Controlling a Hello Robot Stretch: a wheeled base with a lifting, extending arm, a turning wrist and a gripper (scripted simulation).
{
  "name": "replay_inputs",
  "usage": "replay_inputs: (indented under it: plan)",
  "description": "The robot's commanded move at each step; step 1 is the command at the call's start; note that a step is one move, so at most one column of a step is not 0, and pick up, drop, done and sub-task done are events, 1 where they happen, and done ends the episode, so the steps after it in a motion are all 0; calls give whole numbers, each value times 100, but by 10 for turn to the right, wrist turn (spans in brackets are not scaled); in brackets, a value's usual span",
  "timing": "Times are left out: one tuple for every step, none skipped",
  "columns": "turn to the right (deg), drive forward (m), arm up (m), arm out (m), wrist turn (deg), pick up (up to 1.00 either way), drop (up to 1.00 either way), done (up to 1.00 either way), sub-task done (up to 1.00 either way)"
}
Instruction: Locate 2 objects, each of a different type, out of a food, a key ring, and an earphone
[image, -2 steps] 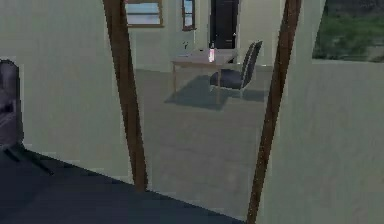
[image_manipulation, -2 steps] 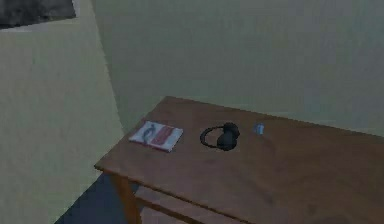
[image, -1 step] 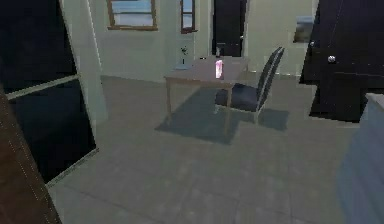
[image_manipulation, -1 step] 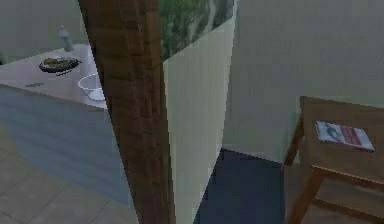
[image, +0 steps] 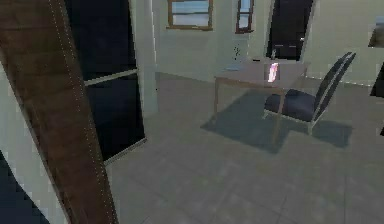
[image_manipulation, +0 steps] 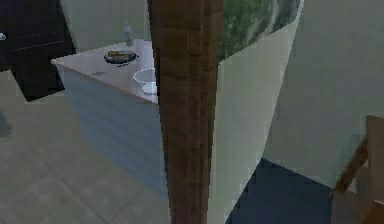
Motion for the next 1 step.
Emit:
replay_inputs:
  plan:
    - [0, 10, 0, 0, 0, 0, 0, 0, 0]
